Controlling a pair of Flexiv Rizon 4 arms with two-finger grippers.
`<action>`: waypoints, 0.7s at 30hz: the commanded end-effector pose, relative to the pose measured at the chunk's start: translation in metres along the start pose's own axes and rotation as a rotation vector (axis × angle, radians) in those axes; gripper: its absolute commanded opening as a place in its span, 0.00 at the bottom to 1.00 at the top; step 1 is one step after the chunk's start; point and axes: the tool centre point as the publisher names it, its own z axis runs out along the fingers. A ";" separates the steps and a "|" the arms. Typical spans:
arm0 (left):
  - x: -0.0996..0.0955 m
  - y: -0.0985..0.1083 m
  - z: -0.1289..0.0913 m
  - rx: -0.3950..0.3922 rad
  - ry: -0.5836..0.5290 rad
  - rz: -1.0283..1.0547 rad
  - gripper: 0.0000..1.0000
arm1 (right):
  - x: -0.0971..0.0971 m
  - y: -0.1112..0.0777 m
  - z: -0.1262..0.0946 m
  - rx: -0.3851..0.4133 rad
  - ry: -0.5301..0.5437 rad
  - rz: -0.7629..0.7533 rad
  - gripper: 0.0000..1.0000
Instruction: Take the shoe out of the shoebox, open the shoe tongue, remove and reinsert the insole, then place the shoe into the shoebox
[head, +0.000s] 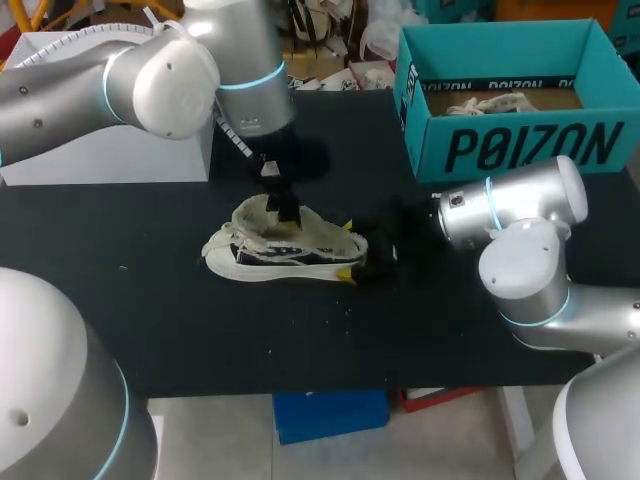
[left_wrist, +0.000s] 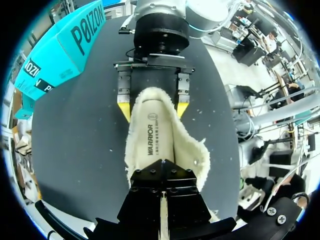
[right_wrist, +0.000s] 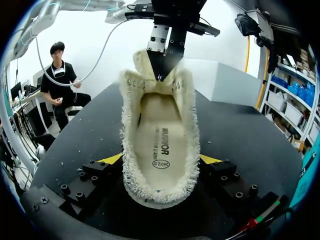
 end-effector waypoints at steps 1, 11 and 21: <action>-0.005 -0.005 0.015 -0.005 0.024 0.000 0.00 | -0.001 -0.002 0.000 0.001 0.000 0.001 0.00; 0.005 -0.004 0.037 -0.003 0.080 -0.013 0.00 | -0.001 -0.002 0.000 0.001 0.000 0.001 0.00; 0.011 -0.005 0.052 -0.007 0.101 -0.014 0.00 | -0.001 -0.002 0.000 0.001 0.000 0.001 0.00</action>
